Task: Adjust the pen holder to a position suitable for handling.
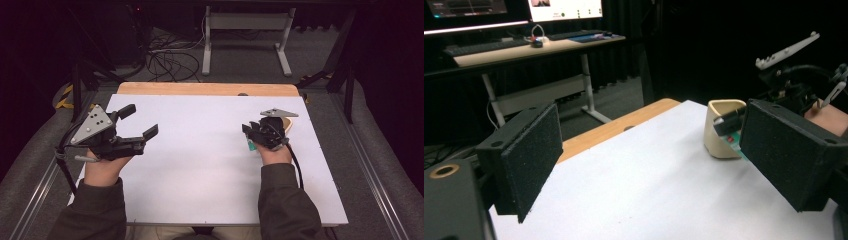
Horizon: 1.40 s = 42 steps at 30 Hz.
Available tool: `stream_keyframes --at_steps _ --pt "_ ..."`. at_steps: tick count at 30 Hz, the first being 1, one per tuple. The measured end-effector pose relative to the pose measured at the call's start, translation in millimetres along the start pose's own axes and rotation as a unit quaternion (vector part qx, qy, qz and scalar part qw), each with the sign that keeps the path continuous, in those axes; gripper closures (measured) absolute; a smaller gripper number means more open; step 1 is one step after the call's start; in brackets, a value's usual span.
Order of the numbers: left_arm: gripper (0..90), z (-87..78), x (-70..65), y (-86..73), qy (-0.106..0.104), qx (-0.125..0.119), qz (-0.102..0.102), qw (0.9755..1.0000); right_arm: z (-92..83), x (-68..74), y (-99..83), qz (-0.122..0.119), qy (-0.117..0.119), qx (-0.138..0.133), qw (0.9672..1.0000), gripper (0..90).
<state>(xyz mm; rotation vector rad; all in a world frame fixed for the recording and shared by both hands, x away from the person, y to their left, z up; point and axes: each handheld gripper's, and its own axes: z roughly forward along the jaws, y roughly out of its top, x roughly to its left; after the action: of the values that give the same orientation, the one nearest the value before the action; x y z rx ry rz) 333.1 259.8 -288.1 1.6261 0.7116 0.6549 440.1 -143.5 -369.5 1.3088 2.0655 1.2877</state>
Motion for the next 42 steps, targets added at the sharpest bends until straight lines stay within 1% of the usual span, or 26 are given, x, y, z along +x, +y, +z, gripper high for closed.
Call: stream_keyframes --at_steps 4,7,11,15,17,22,25,30,33,34,36,37,42 --pt "11.4 6.5 -7.1 -2.3 0.000 0.003 0.008 1.0000 -8.3 -2.5 0.3 -0.007 0.016 -0.035 0.9992 65.8" --pt "12.1 8.3 -13.4 -0.7 0.003 -0.005 0.020 0.9998 -14.1 -3.6 0.5 -0.013 0.030 -0.052 0.9981 65.8" --pt "12.7 11.2 -23.4 1.0 -0.002 -0.016 0.022 0.9996 -22.2 -4.0 0.9 -0.024 0.044 -0.076 0.9959 65.8" --pt "12.8 15.7 -33.0 0.4 -0.006 -0.020 0.028 0.9994 -29.4 -4.0 1.7 -0.039 0.065 -0.103 0.9918 65.7" --pt "12.9 18.5 -36.4 -1.1 -0.009 -0.022 0.025 0.9994 -31.6 -4.1 2.4 -0.043 0.074 -0.109 0.9904 65.8" --pt "13.0 27.5 -38.3 -7.0 -0.019 -0.016 0.019 0.9995 -35.5 -4.1 4.3 -0.046 0.087 -0.132 0.9863 65.7" --pt "13.0 32.8 -38.2 -11.1 -0.029 -0.012 0.016 0.9994 -37.8 -2.0 4.9 -0.054 0.100 -0.151 0.9820 65.7" --pt "12.9 39.6 -39.4 -14.3 -0.038 -0.017 -0.001 0.9991 -39.9 1.4 6.1 -0.059 0.115 -0.164 0.9779 65.8" --pt "13.0 45.4 -41.5 -15.0 -0.040 -0.015 0.000 0.9991 -41.7 1.5 6.9 -0.060 0.124 -0.172 0.9754 65.8" --pt "13.0 47.6 -43.1 -15.2 -0.041 -0.017 -0.003 0.9990 -42.5 1.3 7.1 -0.063 0.124 -0.175 0.9748 65.8" --pt "13.2 51.8 -46.6 -15.7 -0.043 -0.018 -0.005 0.9989 -44.8 0.6 7.4 -0.061 0.123 -0.177 0.9745 65.8" --pt "13.3 54.3 -48.8 -16.0 -0.044 -0.018 -0.005 0.9989 -46.2 0.0 7.4 -0.061 0.125 -0.180 0.9738 65.8" --pt "13.3 69.9 -61.5 -17.3 -0.055 -0.011 -0.002 0.9984 -53.4 -1.4 8.2 -0.062 0.128 -0.187 0.9719 65.8"
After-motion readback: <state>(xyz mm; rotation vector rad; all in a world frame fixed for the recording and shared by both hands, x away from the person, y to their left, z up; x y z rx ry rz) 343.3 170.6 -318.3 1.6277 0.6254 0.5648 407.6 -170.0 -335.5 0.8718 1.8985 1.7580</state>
